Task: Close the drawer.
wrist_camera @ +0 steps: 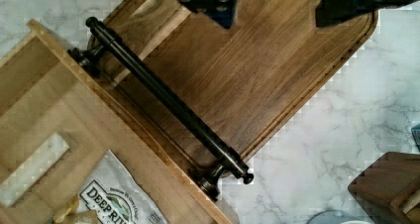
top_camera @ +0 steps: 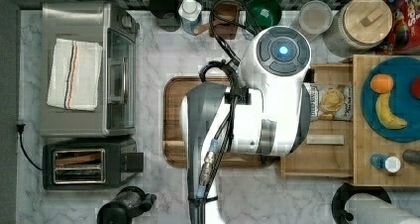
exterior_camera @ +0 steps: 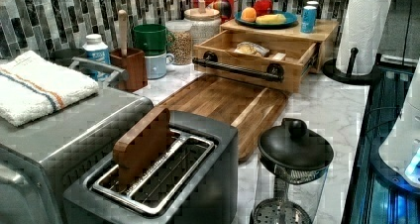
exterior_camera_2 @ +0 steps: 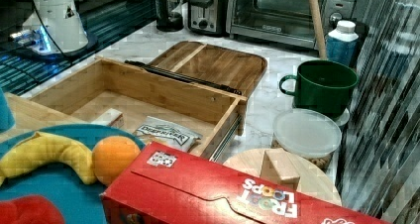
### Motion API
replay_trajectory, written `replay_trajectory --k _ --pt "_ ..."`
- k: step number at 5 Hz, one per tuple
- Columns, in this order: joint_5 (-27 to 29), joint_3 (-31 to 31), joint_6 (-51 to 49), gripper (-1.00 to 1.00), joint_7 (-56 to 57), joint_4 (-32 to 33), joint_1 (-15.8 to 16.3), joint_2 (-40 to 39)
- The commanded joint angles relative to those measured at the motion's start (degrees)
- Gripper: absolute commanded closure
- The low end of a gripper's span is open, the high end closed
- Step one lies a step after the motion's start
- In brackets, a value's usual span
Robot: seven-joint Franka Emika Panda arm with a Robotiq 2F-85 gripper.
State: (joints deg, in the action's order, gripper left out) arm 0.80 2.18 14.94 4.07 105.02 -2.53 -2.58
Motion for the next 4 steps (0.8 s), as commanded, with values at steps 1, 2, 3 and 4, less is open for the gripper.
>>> replay_trajectory --k 1,2,3,4 --pt "0.0 0.1 0.2 1.00 0.6 0.0 -0.4 0.0" --pt "2.4 1.0 4.7 -1.00 11.0 2.3 -1.4 1.4" --pt "0.6 -0.2 6.8 -1.00 16.0 4.9 -0.6 2.5" --pt "-3.7 -1.9 8.1 -1.00 19.3 6.7 1.4 3.4"
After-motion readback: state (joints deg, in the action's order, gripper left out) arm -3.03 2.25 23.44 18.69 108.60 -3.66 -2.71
